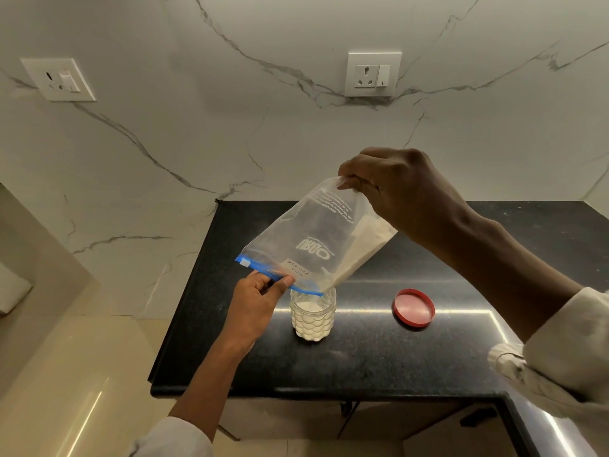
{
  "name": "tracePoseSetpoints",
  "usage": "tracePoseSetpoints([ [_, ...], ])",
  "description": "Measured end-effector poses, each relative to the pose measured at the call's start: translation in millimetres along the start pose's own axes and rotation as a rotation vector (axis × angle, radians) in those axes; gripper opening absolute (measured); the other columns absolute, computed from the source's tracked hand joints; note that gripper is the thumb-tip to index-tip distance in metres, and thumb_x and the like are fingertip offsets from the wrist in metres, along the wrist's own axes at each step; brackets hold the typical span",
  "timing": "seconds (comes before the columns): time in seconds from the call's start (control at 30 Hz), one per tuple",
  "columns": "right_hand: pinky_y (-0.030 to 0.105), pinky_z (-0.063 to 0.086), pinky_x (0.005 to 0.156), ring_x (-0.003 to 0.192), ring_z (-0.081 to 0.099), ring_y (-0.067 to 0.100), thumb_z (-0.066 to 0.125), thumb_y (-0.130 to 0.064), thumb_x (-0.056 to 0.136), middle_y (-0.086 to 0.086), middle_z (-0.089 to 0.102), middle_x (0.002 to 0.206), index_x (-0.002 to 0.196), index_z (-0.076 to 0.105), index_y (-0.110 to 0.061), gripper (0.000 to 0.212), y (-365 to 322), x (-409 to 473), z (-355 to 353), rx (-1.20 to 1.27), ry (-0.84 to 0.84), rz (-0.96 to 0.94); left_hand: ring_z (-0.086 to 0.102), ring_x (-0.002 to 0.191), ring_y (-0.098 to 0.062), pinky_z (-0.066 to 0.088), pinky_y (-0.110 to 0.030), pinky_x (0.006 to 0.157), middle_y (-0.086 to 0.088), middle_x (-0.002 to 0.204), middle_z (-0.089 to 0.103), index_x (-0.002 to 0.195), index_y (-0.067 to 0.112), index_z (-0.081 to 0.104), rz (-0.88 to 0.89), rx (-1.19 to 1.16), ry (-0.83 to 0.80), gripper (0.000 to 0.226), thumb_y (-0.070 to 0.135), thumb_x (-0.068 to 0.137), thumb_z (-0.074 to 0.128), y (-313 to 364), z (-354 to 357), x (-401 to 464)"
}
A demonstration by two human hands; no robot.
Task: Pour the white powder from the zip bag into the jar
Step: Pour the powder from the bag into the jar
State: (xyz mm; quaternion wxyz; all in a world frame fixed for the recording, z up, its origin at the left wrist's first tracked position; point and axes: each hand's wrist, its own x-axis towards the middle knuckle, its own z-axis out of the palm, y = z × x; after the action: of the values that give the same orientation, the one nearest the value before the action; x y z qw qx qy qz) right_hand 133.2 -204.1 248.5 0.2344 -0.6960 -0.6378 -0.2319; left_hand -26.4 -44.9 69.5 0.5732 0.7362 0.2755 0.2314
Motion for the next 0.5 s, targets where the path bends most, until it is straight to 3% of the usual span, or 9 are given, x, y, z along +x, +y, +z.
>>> tracePoseSetpoints([
  [0.23,0.036,0.061,0.064,0.071,0.071,0.024,0.069,-0.013,0.086,0.013,0.073,0.088,0.098,0.072,-0.001,0.018,-0.8,0.9,0.1,0.002,-0.015,0.013,0.067,0.084,-0.010,0.053,-0.019,0.075,0.008,0.093,0.069,0.085,0.031,0.065,-0.004,0.000,-0.001,0.005,0.027,0.086,0.068,0.8,-0.5,0.1],
  [0.5,0.035,0.060,0.065,0.071,0.071,0.023,0.069,-0.014,0.086,0.013,0.072,0.088,0.098,0.072,-0.001,0.018,-2.3,2.1,-0.1,-0.002,-0.021,0.014,0.067,0.080,-0.011,0.050,-0.017,0.067,0.004,0.092,0.070,0.084,0.026,0.066,-0.014,0.002,0.002,0.003,0.028,0.086,0.068,1.3,-0.6,-0.7],
])
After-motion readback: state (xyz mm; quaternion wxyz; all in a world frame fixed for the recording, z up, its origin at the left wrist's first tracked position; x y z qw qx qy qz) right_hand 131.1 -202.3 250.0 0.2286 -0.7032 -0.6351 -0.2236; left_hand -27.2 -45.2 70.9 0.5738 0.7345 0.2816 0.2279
